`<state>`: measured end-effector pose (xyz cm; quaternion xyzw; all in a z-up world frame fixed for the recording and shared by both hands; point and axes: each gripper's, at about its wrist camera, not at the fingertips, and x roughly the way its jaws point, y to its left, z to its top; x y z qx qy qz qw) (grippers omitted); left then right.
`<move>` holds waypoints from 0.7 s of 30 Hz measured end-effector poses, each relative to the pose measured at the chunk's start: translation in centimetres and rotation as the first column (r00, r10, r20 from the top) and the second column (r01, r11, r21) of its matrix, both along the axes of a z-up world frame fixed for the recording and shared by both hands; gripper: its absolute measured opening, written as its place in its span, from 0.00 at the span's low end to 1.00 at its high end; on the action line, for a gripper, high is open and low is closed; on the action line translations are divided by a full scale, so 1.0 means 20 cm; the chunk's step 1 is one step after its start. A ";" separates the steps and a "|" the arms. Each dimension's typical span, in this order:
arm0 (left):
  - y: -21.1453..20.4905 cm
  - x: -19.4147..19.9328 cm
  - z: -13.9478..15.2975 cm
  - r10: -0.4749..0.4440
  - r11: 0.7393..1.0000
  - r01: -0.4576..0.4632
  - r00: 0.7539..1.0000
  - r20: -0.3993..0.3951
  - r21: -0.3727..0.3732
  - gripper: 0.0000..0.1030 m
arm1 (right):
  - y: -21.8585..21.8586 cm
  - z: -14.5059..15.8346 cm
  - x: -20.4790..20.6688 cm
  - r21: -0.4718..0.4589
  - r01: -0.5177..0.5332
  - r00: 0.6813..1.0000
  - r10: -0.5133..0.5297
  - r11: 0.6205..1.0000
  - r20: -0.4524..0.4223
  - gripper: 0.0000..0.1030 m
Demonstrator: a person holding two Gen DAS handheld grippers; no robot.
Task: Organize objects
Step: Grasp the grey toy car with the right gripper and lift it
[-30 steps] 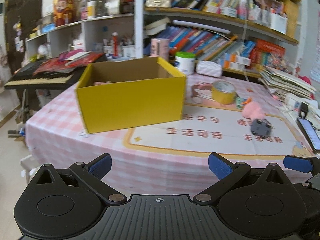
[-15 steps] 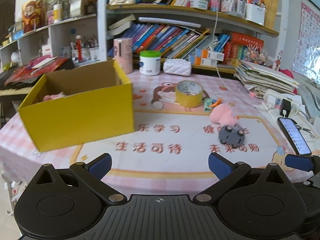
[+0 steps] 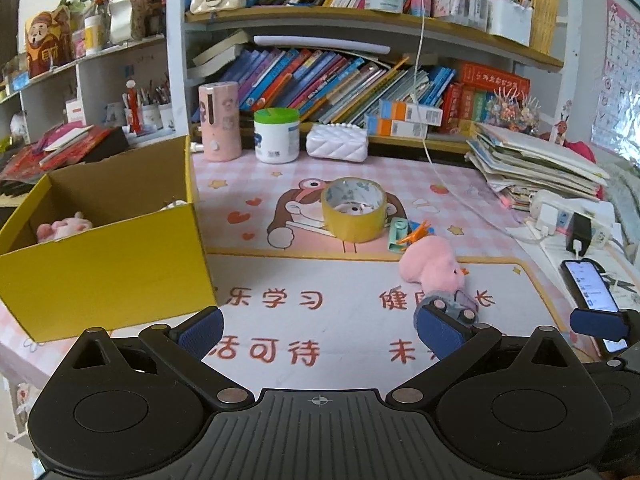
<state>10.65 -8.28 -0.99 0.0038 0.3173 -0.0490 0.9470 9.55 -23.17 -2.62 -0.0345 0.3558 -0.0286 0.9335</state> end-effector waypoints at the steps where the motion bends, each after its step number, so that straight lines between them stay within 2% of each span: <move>1: -0.01 0.01 0.00 0.005 1.000 -0.005 1.000 0.006 0.008 1.00 | -0.02 -0.01 0.02 0.006 -0.005 1.000 0.005 1.000 -0.004 0.95; 6: -0.06 0.06 0.00 0.034 0.999 -0.035 0.999 0.008 0.031 1.00 | -0.07 -0.03 0.12 0.025 -0.036 0.999 0.037 0.999 -0.027 0.94; 15: -0.06 0.13 -0.01 0.143 0.988 -0.142 0.990 0.000 0.065 1.00 | -0.05 -0.11 0.29 0.042 -0.157 0.985 0.159 0.987 -0.070 0.92; 21: -0.05 0.17 -0.02 0.197 0.976 -0.195 0.980 -0.013 0.093 1.00 | -0.07 -0.21 0.43 0.050 -0.173 0.976 0.178 0.984 -0.127 0.73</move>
